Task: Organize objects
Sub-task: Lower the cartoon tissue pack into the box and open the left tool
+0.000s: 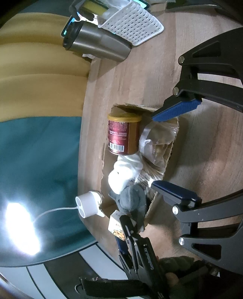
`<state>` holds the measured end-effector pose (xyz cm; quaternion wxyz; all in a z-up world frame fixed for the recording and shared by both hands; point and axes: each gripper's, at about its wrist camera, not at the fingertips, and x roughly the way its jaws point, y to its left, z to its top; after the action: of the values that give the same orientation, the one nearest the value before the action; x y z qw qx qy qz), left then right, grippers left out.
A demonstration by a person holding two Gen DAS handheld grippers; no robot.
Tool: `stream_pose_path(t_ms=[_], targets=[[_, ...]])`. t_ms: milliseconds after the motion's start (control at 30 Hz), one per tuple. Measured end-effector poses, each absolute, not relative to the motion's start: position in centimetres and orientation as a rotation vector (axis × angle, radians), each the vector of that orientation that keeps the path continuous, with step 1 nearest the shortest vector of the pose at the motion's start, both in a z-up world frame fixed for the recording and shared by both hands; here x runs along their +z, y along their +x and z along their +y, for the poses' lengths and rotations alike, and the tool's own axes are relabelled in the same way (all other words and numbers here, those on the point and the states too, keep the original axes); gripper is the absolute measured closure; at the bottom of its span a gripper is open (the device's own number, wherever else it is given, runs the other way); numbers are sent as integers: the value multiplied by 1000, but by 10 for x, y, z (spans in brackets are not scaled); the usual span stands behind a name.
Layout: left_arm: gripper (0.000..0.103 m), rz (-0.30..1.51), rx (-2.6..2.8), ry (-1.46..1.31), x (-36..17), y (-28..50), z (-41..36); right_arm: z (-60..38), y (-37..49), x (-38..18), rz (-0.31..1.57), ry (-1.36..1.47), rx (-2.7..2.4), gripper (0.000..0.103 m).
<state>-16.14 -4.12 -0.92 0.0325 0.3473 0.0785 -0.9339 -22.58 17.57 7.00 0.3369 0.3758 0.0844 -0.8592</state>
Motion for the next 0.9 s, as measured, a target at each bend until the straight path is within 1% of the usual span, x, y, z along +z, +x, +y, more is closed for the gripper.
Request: stream_pose_path(t_ms=[67, 133, 167, 367, 500, 767, 900], targets=[[24, 253, -2885, 1062, -5, -158, -41, 176, -226, 69, 220, 982, -2239, 34], [10, 238, -2898, 1042, 0, -153, -40, 176, -226, 69, 220, 982, -2239, 34], [10, 241, -2901, 1025, 3, -151, -42, 176, -226, 69, 221, 983, -2238, 34], [10, 246, -2849, 997, 4, -148, -60, 174, -224, 68, 219, 986, -2232, 34], [10, 216, -2800, 999, -2, -152, -71, 173, -225, 67, 223, 992, -2232, 34], [9, 202, -2754, 1106, -26, -165, -79, 168, -229, 61, 225, 1014, -2235, 34], [9, 192, -2748, 1103, -32, -164, -79, 165, -229, 59, 226, 1023, -2232, 34]])
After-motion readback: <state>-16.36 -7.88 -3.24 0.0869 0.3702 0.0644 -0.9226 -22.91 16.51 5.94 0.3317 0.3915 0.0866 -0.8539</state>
